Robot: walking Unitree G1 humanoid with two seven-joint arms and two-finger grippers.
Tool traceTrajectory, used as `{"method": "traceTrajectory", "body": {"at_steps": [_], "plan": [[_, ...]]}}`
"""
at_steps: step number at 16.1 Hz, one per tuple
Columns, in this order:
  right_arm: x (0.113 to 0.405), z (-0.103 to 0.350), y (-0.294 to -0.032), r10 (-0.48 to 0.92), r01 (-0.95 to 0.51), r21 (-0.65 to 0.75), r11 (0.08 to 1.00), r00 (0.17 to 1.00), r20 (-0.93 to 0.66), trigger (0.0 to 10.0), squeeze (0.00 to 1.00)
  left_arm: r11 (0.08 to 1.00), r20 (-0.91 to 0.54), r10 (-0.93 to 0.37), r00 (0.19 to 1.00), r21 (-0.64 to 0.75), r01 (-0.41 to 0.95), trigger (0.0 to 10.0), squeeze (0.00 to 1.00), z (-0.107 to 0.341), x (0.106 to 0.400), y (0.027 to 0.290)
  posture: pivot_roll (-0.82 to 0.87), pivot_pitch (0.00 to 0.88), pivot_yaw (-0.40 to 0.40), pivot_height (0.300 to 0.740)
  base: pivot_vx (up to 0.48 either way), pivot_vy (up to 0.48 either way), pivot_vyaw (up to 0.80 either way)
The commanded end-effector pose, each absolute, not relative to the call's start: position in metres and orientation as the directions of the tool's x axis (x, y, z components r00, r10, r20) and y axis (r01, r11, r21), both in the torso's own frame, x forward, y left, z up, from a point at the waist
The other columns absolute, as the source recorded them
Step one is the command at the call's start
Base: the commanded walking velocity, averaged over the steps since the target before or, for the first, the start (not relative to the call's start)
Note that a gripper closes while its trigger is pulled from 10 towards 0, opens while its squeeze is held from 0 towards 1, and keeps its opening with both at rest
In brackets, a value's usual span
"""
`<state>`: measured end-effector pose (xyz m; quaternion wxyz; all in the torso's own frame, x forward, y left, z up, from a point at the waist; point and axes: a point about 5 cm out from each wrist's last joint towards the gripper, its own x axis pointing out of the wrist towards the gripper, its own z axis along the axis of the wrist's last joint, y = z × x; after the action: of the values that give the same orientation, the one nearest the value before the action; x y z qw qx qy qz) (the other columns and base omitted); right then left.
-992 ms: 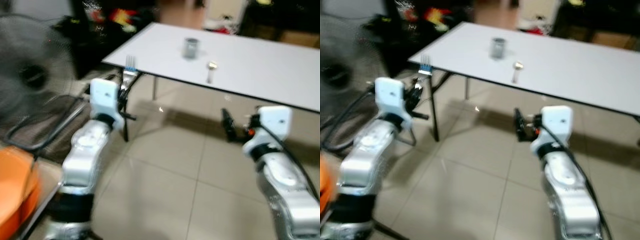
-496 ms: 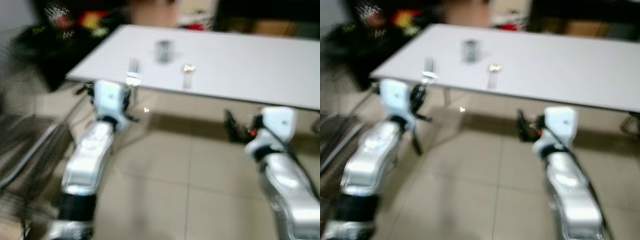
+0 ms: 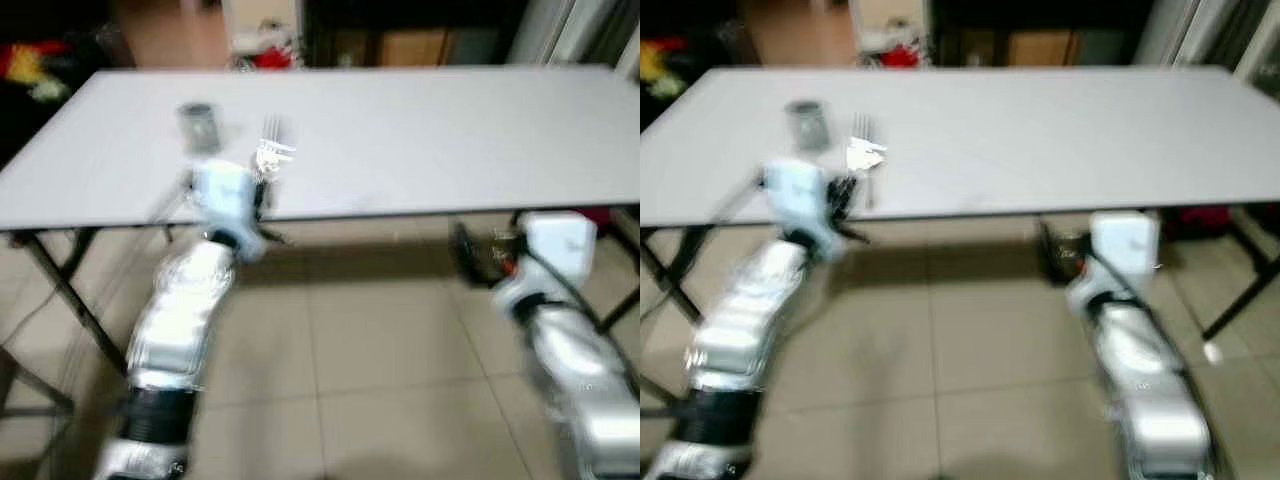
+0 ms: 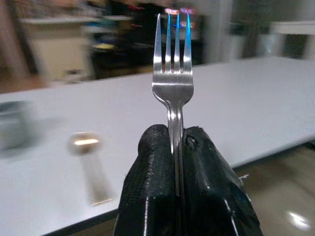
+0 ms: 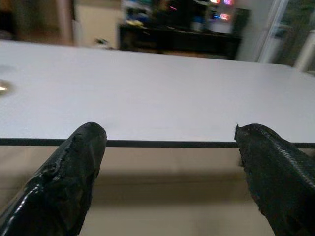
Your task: Setting the table
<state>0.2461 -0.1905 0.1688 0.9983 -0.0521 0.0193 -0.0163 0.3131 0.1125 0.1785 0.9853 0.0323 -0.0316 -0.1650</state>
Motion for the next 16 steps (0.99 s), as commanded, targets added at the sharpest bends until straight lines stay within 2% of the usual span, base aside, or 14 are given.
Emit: {"method": "traceTrajectory", "body": {"at_steps": [1, 10, 16], "plan": [[0.2481, 0.1713, -0.1815, 0.006, -0.009, -0.094, 0.996, 1.0, -0.029, 10.0, 0.0, 0.953, 0.064, -0.295, 0.953, 0.093, 0.288, 10.0, 0.0, 0.1825, 0.3142, 0.1245, -0.03, 0.0, -0.003, 0.74, 0.382, 0.0, 0.0], [0.25, 0.1706, -0.178, 0.069, -0.074, -0.127, 0.989, 0.997, -0.038, 10.0, 0.0, 0.96, 0.06, -0.268, 0.962, 0.097, 0.261, 10.0, 0.0, 0.1809, 0.3127, 0.1299, -0.02, 0.0, -0.024, 0.74, 0.38, 0.0, 0.0], [0.2479, 0.1664, -0.1762, 0.078, -0.084, -0.128, 0.988, 0.996, -0.052, 10.0, 0.0, 0.952, 0.052, -0.295, 0.954, 0.097, 0.289, 10.0, 0.0, 0.1805, 0.312, 0.1271, -0.01, 0.0, -0.015, 0.74, 0.381, 0.0, 0.0]]}}
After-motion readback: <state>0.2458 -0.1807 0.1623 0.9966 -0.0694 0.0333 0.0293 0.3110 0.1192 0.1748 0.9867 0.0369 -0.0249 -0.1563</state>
